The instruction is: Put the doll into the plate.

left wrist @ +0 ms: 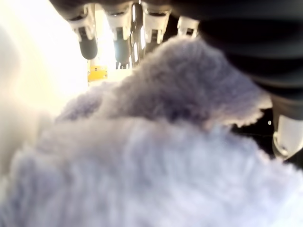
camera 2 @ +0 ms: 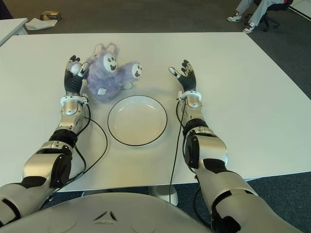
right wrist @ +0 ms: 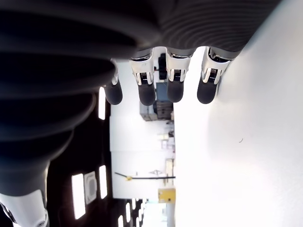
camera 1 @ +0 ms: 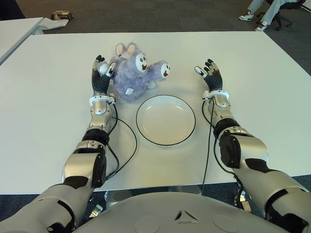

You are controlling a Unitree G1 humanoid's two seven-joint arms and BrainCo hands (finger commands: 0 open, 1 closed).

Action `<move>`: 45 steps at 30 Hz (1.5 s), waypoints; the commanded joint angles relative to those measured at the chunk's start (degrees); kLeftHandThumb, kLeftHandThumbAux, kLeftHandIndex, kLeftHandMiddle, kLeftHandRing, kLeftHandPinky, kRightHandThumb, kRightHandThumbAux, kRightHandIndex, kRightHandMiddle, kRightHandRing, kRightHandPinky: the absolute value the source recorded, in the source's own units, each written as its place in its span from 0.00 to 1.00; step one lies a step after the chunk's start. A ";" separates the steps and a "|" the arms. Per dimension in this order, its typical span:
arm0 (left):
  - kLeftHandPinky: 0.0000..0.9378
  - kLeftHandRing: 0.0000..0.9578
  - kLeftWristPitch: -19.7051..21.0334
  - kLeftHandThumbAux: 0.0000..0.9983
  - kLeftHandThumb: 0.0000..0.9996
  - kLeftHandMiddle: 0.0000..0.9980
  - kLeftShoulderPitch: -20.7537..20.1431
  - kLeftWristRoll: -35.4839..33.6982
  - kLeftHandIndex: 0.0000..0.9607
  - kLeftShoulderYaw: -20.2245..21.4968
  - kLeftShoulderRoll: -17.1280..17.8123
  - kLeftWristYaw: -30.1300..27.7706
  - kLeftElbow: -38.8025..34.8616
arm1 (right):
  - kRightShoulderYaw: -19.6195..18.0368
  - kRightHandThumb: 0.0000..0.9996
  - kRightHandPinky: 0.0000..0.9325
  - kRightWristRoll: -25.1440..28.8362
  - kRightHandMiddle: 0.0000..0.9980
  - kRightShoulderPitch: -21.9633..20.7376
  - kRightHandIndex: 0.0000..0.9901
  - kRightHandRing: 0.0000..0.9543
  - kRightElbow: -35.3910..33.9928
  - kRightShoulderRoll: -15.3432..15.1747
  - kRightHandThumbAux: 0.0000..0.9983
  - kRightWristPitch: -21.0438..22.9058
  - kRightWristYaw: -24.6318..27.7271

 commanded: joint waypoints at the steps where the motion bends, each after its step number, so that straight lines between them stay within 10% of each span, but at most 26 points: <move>1: 0.04 0.09 1.00 0.47 0.00 0.11 5.89 0.95 0.00 -0.79 -2.16 0.20 4.60 | -0.09 0.06 0.04 0.18 0.03 4.25 0.02 0.03 3.01 1.38 0.66 3.06 0.15; 45: 0.05 0.09 0.36 0.47 0.00 0.10 4.57 0.63 0.00 -0.30 -1.92 -0.20 6.20 | -0.23 0.04 0.04 0.07 0.03 3.78 0.02 0.03 3.07 1.51 0.68 2.87 -0.27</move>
